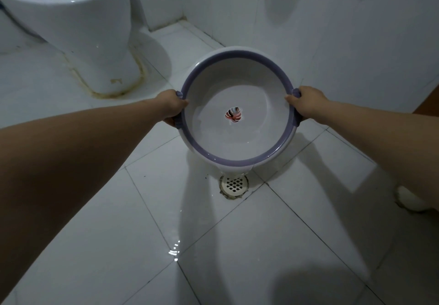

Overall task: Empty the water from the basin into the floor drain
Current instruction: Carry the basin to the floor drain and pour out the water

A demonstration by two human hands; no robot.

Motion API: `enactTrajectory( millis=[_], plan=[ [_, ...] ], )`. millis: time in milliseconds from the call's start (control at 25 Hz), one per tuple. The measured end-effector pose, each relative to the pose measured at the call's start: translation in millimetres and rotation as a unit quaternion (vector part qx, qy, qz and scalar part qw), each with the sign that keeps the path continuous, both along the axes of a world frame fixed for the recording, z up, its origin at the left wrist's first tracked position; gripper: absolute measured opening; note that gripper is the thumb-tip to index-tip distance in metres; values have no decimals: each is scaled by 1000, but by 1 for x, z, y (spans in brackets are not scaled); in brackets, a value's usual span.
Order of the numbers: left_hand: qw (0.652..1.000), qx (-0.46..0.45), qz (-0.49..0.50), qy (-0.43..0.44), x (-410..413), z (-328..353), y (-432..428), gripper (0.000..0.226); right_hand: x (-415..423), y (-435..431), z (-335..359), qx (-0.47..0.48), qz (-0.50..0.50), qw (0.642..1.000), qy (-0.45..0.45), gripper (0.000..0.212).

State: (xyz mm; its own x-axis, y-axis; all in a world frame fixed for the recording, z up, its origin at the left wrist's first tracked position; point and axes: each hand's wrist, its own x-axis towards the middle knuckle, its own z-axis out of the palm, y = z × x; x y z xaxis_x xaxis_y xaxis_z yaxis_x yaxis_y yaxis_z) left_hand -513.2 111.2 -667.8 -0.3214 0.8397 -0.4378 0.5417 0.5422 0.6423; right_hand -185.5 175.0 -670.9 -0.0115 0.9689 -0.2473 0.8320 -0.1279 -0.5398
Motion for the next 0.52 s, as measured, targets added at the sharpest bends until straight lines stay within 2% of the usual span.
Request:
enactTrajectory(
  millis=[520],
  plan=[
    [999,-12,-26,-29,-3,-4,-3,36,4,-1,-7,-23,10,999,24,45]
  ],
)
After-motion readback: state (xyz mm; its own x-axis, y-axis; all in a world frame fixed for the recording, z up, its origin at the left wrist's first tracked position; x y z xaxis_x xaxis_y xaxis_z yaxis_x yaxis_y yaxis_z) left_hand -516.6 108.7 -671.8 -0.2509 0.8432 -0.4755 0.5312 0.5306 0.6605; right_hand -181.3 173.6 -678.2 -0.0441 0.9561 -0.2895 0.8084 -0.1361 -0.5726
